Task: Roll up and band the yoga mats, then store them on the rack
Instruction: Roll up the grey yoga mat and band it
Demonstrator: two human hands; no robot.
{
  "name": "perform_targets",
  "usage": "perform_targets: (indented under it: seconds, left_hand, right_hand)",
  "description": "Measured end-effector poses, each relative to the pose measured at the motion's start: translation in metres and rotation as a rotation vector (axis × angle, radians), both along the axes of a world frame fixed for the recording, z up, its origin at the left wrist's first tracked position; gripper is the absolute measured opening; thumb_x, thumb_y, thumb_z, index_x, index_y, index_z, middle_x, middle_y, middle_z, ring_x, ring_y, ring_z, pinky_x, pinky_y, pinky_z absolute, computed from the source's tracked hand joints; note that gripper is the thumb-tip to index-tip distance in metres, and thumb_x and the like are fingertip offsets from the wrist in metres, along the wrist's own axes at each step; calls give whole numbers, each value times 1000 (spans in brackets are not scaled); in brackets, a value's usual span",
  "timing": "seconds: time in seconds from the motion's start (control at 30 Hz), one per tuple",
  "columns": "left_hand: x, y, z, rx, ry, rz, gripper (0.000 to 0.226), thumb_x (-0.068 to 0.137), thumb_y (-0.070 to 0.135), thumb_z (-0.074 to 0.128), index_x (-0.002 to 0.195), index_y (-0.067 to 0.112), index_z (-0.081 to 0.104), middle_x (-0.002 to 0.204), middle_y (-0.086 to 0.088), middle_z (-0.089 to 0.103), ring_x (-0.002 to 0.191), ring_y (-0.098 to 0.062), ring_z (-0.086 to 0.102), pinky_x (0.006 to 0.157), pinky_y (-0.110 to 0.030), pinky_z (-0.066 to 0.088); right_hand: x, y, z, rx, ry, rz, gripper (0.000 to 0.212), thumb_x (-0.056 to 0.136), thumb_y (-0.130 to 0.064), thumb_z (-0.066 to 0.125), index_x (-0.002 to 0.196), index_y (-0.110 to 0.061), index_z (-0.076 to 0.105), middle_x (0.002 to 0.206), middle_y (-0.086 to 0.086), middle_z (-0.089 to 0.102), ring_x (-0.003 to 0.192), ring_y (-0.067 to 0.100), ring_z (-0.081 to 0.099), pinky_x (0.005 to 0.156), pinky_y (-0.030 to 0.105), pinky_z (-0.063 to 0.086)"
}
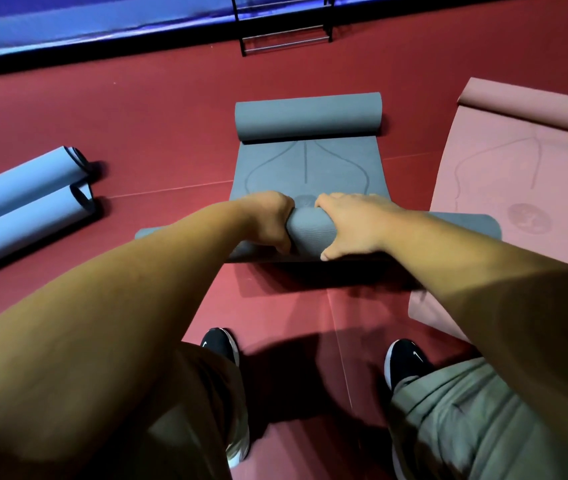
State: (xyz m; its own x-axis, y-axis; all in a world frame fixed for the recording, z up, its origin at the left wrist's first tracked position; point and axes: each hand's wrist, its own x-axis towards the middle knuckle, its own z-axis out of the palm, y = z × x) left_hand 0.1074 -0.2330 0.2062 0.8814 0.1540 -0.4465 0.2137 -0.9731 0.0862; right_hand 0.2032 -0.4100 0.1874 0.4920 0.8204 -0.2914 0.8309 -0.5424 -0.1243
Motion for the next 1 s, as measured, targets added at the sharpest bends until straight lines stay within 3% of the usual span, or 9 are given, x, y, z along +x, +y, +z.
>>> perform_targets:
  seconds: [0.07,0.2,0.33,0.5,0.63,0.73,0.87,1.0]
  left_hand:
    - [0,2,1,-57,49,29,46,72,35,91,103,21,61,105,-3,67,95,-27,62,74,-31,47]
    - [-2,1,1,-109,135,46,46,74,35,91,109,22,63,107,0,68,98,-24,63,74,-29,45]
    - [-2,-7,-3,10,56,-16,69,75,47,89,124,16,52,124,-7,64,104,-29,60,82,-34,46]
    - [-2,-16,-7,270,-106,-111,93,67,61,92,134,16,45,138,-6,57,129,-33,56,99,-47,46]
    - [1,-14,-6,159,-126,-78,66,73,46,91,111,19,45,120,-7,64,108,-32,62,79,-38,44]
    - [1,-7,-1,81,-62,-55,56,76,43,89,106,21,48,103,-1,61,92,-27,58,75,-35,43]
    - [2,5,0,38,-1,-18,56,69,49,93,107,24,60,103,0,65,92,-26,59,76,-34,46]
    - [1,11,1,-20,88,18,54,68,47,95,107,22,66,102,0,68,94,-25,62,75,-31,44]
  right_hand:
    - [-3,1,0,-11,-10,13,78,71,-65,83,129,-29,45,128,-2,63,117,31,64,87,46,52]
    - [-3,2,0,-32,57,-15,52,70,-57,79,105,-32,49,95,-5,61,90,30,61,72,39,51]
    - [2,0,0,-11,137,-81,48,61,-56,76,98,-32,56,89,-10,62,89,26,63,76,40,57]
    - [11,-2,-1,69,232,-168,41,60,-56,83,84,-36,57,88,-14,65,91,22,65,78,38,58]
    - [13,-3,-1,53,255,-148,46,67,-55,89,93,-33,58,90,-14,64,91,21,63,68,32,45]
    - [13,-2,-5,6,221,-122,69,63,-66,86,116,-35,54,112,-5,68,102,25,64,83,37,53]
    - [11,-5,-4,-41,64,-75,103,61,-72,88,142,-27,42,138,-1,60,123,29,61,90,44,50]
    - [10,-7,-7,-39,19,-88,95,62,-70,86,136,-26,45,135,2,63,119,32,62,91,45,53]
